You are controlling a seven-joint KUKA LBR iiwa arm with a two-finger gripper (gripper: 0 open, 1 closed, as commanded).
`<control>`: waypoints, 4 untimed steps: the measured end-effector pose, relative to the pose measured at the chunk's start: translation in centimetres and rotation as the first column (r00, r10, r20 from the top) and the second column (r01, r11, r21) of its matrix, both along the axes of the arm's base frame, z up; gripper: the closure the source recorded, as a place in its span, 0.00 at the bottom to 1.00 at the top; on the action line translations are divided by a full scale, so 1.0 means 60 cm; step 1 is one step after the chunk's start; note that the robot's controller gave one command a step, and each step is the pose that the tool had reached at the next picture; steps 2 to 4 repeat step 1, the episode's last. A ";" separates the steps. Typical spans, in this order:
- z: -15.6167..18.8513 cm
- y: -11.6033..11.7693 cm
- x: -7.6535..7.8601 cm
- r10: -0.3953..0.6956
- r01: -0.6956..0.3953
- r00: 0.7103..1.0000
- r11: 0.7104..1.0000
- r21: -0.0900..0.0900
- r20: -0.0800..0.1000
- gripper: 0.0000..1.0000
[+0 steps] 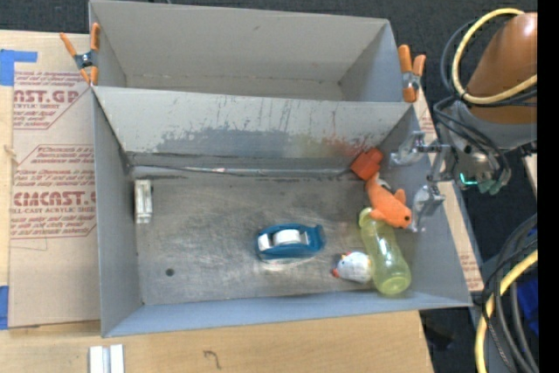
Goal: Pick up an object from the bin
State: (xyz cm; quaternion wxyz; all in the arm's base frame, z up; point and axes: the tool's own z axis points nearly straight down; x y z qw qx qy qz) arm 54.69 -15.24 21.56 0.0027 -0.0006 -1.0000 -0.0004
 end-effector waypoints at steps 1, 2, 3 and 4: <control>0.007 0.002 0.003 0.002 -0.002 1.000 1.000 -0.001 0.008 1.00; 0.007 0.002 0.003 0.002 -0.002 1.000 1.000 -0.001 0.008 1.00; 0.007 0.002 0.003 0.002 -0.002 1.000 1.000 -0.001 0.008 1.00; 0.007 0.002 0.003 0.002 -0.002 1.000 1.000 -0.001 0.008 1.00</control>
Offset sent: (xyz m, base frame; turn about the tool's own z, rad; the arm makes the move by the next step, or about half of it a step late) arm 0.0000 0.0000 0.0000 0.0000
